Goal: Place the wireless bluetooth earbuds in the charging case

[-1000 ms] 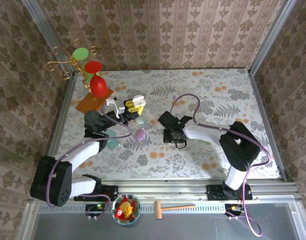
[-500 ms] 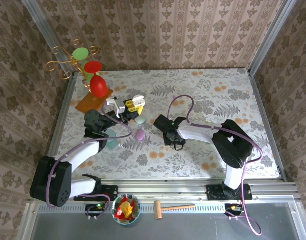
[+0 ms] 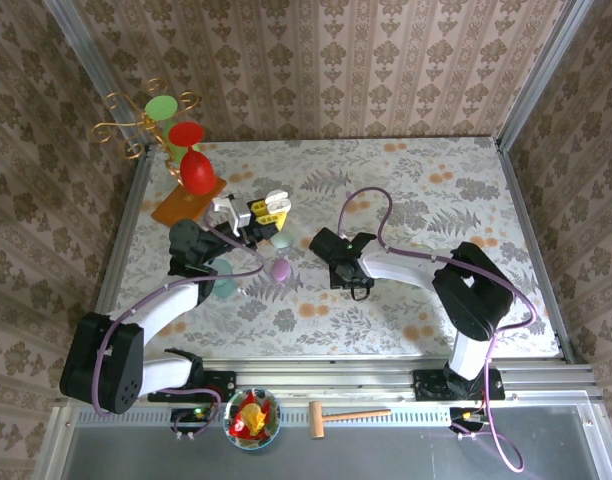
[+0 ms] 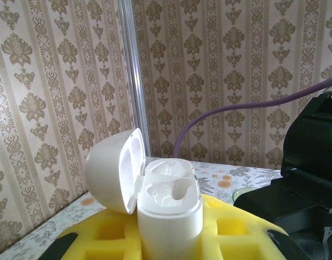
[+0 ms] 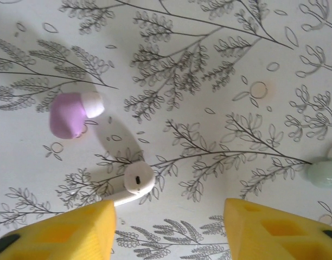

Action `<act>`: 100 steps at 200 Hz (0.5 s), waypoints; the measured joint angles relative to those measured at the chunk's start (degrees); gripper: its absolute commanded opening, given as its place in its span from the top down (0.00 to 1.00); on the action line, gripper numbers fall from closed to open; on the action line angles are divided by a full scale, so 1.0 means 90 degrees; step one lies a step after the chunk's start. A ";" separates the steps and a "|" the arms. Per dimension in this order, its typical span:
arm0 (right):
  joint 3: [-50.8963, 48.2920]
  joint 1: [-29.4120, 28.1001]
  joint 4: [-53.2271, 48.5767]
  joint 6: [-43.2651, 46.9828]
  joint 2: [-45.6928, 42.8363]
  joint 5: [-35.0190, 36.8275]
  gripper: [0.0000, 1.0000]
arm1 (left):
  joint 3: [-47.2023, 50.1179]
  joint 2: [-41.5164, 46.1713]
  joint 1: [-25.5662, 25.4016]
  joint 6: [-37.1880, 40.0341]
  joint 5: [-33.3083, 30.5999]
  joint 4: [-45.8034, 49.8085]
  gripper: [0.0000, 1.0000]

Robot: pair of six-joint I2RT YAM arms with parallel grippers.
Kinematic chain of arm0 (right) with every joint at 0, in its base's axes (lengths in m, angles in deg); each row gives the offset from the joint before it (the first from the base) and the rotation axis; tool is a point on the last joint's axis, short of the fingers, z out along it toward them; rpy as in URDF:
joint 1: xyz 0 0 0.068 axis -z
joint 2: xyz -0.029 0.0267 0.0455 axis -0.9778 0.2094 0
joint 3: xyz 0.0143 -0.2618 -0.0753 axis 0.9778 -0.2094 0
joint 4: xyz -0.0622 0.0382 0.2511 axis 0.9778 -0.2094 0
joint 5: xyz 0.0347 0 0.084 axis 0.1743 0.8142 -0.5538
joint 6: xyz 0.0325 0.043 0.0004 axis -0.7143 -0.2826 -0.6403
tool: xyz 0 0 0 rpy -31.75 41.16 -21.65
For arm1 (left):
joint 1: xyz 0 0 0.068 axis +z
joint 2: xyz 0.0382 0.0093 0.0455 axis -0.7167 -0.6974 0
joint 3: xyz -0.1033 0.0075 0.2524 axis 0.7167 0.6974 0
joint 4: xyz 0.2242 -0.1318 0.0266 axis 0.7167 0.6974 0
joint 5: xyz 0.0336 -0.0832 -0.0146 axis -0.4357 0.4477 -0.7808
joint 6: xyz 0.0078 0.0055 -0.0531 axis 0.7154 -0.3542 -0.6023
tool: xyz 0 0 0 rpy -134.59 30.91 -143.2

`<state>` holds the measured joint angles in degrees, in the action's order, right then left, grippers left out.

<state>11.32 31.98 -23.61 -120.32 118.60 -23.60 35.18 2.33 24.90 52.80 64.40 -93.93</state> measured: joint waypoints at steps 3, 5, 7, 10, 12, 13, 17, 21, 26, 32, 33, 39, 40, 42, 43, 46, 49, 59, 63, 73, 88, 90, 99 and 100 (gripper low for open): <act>0.0017 0.0000 0.0012 0.0002 0.0012 -0.0002 0.40 | 0.0000 0.0000 0.0000 0.0000 0.0000 0.0000 1.00; 0.0032 0.0000 0.0029 -0.0002 0.0034 -0.0005 0.40 | 0.0000 0.0000 0.0000 0.0000 0.0000 0.0002 1.00; 0.0049 0.0000 0.0039 0.0000 0.0053 -0.0010 0.39 | 0.0000 0.0000 0.0000 0.0000 0.0000 0.0005 1.00; 0.0073 0.0000 0.0053 0.0000 0.0083 -0.0007 0.39 | 0.0000 0.0000 0.0000 0.0000 0.0000 0.0005 1.00; 0.0092 0.0000 0.0068 0.0000 0.0112 -0.0012 0.39 | 0.0000 0.0002 0.0000 0.0002 0.0000 0.0012 1.00; 0.0100 0.0000 0.0068 0.0000 0.0121 -0.0012 0.39 | 0.0000 0.0002 0.0000 0.0002 0.0000 0.0017 1.00; 0.0143 0.0002 0.0085 0.0002 0.0172 -0.0015 0.39 | 0.0000 0.0007 0.0000 0.0002 0.0000 0.0034 1.00; 0.0175 0.0002 0.0121 0.0002 0.0231 -0.0019 0.39 | 0.0000 0.0015 0.0000 0.0010 0.0000 0.0058 1.00; 0.0199 0.0002 0.0151 0.0002 0.0289 -0.0022 0.39 | 0.0000 0.0024 0.0000 0.0022 0.0000 0.0085 1.00; 0.0226 0.0002 0.0192 0.0002 0.0362 -0.0027 0.39 | 0.0000 0.0036 0.0000 0.0027 0.0000 0.0097 1.00; 0.0228 0.0002 0.0194 0.0002 0.0372 -0.0027 0.39 | 0.0000 0.0036 0.0000 0.0027 0.0000 0.0100 1.00; 0.0233 0.0002 0.0226 0.0005 0.0432 -0.0029 0.39 | 0.0000 0.0049 0.0000 0.0034 0.0000 0.0109 1.00; 0.0233 0.0002 0.0228 0.0005 0.0437 -0.0027 0.39 | 0.0000 0.0051 0.0000 0.0036 0.0000 0.0109 1.00; 0.0233 0.0002 0.0233 0.0005 0.0454 -0.0027 0.38 | 0.0000 0.0058 0.0000 0.0041 0.0000 0.0109 1.00; 0.0233 0.0002 0.0233 0.0005 0.0459 -0.0029 0.38 | 0.0000 0.0061 0.0000 0.0044 0.0000 0.0112 1.00; 0.0233 0.0002 0.0228 0.0007 0.0486 -0.0027 0.38 | 0.0000 0.0063 0.0000 0.0044 0.0000 0.0112 1.00; 0.0233 0.0002 0.0228 0.0012 0.0505 -0.0029 0.38 | 0.0000 0.0070 -0.0002 0.0046 0.0000 0.0112 1.00; 0.0231 0.0002 0.0228 0.0024 0.0546 -0.0027 0.38 | 0.0000 0.0087 0.0000 0.0049 0.0000 0.0112 1.00; 0.0223 0.0002 0.0226 0.0027 0.0554 -0.0029 0.38 | 0.0000 0.0095 0.0000 0.0049 0.0000 0.0114 1.00; 0.0197 0.0002 0.0221 0.0029 0.0554 -0.0027 0.38 | 0.0000 0.0102 0.0000 0.0051 0.0000 0.0112 1.00; 0.0114 0.0002 0.0299 0.0027 0.0508 -0.0027 0.38 | 0.0000 0.0107 0.0000 0.0049 0.0000 0.0114 1.00; 0.0100 0.0002 0.0306 0.0024 0.0498 -0.0027 0.38 | 0.0000 0.0107 0.0000 0.0049 0.0000 0.0114 1.00; -0.0005 0.0002 0.0333 0.0024 0.0418 -0.0027 0.38 | 0.0000 0.0107 0.0000 0.0049 0.0000 0.0114 1.00; -0.0024 0.0002 0.0335 0.0024 0.0403 -0.0027 0.38 | 0.0000 0.0107 0.0000 0.0049 0.0000 0.0114 1.00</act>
<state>11.10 32.00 -20.59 -120.10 122.23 -23.84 35.18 3.29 24.90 53.24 64.40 -92.90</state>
